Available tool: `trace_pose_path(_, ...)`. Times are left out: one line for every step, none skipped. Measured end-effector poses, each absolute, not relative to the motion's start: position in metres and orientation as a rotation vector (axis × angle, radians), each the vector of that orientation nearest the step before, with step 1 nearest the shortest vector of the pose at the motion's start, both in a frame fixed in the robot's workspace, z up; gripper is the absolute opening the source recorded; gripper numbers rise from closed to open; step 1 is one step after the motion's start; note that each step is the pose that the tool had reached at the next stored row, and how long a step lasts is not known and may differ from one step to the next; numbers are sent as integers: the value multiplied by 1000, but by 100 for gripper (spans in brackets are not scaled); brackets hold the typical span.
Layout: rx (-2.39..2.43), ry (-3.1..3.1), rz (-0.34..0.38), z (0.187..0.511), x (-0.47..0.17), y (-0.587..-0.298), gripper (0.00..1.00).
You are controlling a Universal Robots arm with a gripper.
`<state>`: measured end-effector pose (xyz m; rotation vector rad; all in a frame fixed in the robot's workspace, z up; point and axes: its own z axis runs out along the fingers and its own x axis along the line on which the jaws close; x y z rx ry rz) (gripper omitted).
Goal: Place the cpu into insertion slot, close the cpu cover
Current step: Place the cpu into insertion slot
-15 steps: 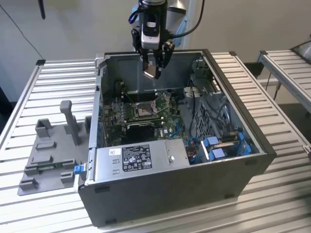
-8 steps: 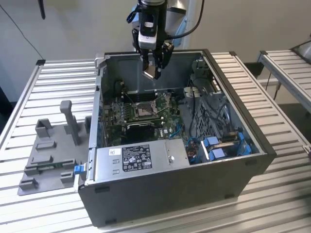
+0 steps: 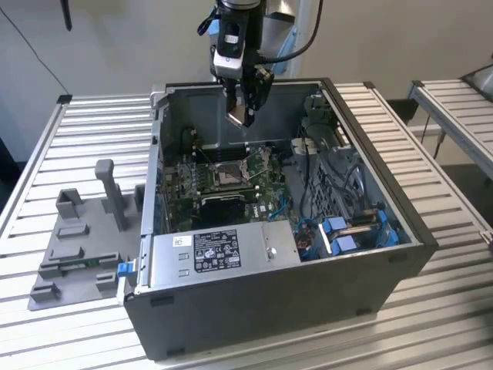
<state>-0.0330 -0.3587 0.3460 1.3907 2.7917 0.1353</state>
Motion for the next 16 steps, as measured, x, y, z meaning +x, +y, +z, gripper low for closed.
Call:
trace_pose_path(1405, 2784, 135, 346, -33, -359, 54)
trace_pose_path(1420, 2776, 135, 346, -33, -359, 54)
trace_pose_path(1434, 2768, 135, 346, -34, -359, 54)
trace_pose_path(1447, 2761, 134, 346, -34, -359, 54)
trace_pose_path(1461, 2753, 134, 346, -34, -359, 54)
trace_pose_path(1474, 2746, 134, 346, -34, -359, 54)
trace_pose_path(1489, 2737, 134, 346, -34, -359, 54)
trace_pose_path(1503, 2729, 134, 346, -34, -359, 54)
trace_pose_path(1518, 2721, 133, 346, -34, -359, 54)
trace_pose_path(1534, 2711, 133, 346, -34, -359, 54)
trace_pose_path(1549, 2703, 132, 346, -34, -359, 54)
trace_pose_path(1564, 2695, 131, 346, -34, -359, 54)
trace_pose_path(1577, 2687, 131, 346, -34, -359, 54)
trace_pose_path(1590, 2680, 130, 346, -34, -359, 54)
trace_pose_path(1603, 2672, 129, 346, -34, -359, 54)
trace_pose_path(1616, 2665, 128, 346, -34, -359, 54)
